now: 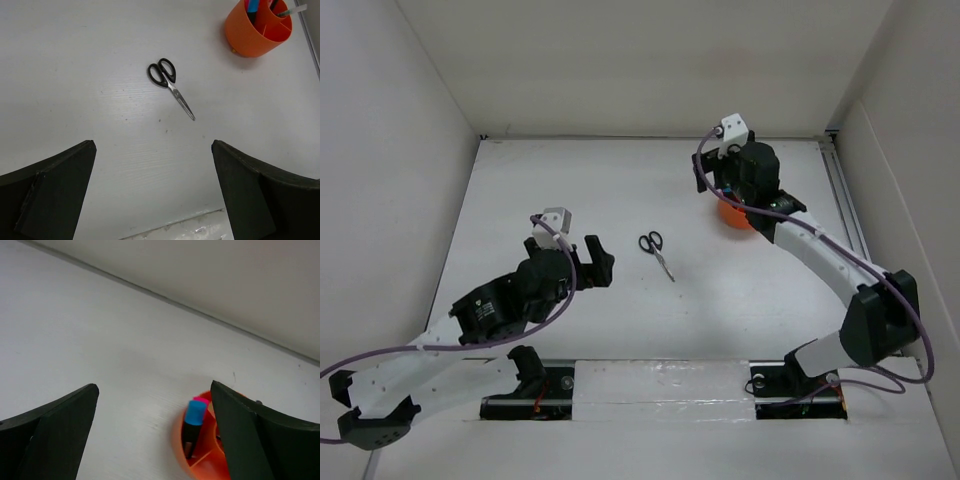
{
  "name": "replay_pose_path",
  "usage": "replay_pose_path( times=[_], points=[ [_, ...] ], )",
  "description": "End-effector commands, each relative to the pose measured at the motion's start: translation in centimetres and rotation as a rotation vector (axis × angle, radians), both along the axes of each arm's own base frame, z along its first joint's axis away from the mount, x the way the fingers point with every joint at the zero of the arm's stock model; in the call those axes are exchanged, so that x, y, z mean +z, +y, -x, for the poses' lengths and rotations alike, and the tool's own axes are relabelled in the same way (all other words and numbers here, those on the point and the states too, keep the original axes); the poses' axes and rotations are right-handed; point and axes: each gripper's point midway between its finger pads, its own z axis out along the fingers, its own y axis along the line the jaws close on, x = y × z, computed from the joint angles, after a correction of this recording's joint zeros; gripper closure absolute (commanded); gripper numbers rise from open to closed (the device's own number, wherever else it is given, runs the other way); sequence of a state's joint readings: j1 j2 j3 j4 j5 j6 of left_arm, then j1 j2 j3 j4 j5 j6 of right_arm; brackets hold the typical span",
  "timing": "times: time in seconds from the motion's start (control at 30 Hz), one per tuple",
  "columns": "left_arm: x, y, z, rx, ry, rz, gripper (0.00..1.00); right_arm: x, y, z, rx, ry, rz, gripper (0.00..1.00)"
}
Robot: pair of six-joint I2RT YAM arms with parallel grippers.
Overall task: Sort the stationery into containers
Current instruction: Place the pen in the storage box, then pick up the scissors from the center of the board.
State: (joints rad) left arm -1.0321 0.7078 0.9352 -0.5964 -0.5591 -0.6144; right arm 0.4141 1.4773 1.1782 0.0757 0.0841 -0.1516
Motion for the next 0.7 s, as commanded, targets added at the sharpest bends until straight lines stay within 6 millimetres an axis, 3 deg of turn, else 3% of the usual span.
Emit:
replay_pose_path(
  times=[0.0,0.1,0.13,0.2,0.33,0.37,0.4,0.43,0.47,0.5,0.57,0.67],
  points=[
    [-0.6,-0.1,-0.7,0.044,0.011,-0.021,0.0,3.9,2.8,2.6,0.019,-0.07,-0.079,0.0],
    [-1.0,0.0,-1.1,0.079,0.028,-0.04,0.0,3.3,4.0,5.1,0.024,-0.014,-0.128,0.0],
    [-1.7,0.1,-1.3,0.093,0.052,-0.07,0.0,4.0,4.1,6.3,0.025,-0.006,-0.188,0.0],
    [-2.1,0.3,-1.9,0.155,0.081,-0.062,0.0,2.5,4.2,8.1,0.007,0.037,-0.218,0.0],
    [-3.9,-2.6,-3.1,0.179,0.154,-0.058,0.0,1.5,2.8,12.3,-0.069,0.104,-0.284,0.0],
    [-4.3,-3.3,-3.4,0.207,0.178,-0.035,0.0,2.7,2.2,13.6,-0.074,0.093,-0.338,0.0],
    [-4.5,-3.6,-4.3,0.242,0.182,-0.042,0.0,2.5,1.7,14.7,-0.085,0.117,-0.334,0.0],
    [-5.5,-4.0,-6.1,0.287,0.223,-0.086,0.0,3.7,1.0,16.1,-0.097,0.101,-0.382,0.0],
    [-6.4,-4.0,-7.1,0.305,0.265,-0.096,0.0,3.2,1.0,16.3,-0.1,0.113,-0.366,0.0],
    [-6.9,-4.7,-8.6,0.277,0.277,-0.104,0.0,4.4,0.3,17.6,-0.087,0.1,-0.396,0.0],
    [-8.6,-6.2,-10.5,0.218,0.338,-0.084,0.08,5.4,-0.7,18.7,-0.093,0.076,-0.412,0.0],
    [-10.3,-7.7,-13.6,0.239,0.349,-0.152,0.07,6.5,-2.2,20.0,-0.104,0.058,-0.438,0.0]
  ],
)
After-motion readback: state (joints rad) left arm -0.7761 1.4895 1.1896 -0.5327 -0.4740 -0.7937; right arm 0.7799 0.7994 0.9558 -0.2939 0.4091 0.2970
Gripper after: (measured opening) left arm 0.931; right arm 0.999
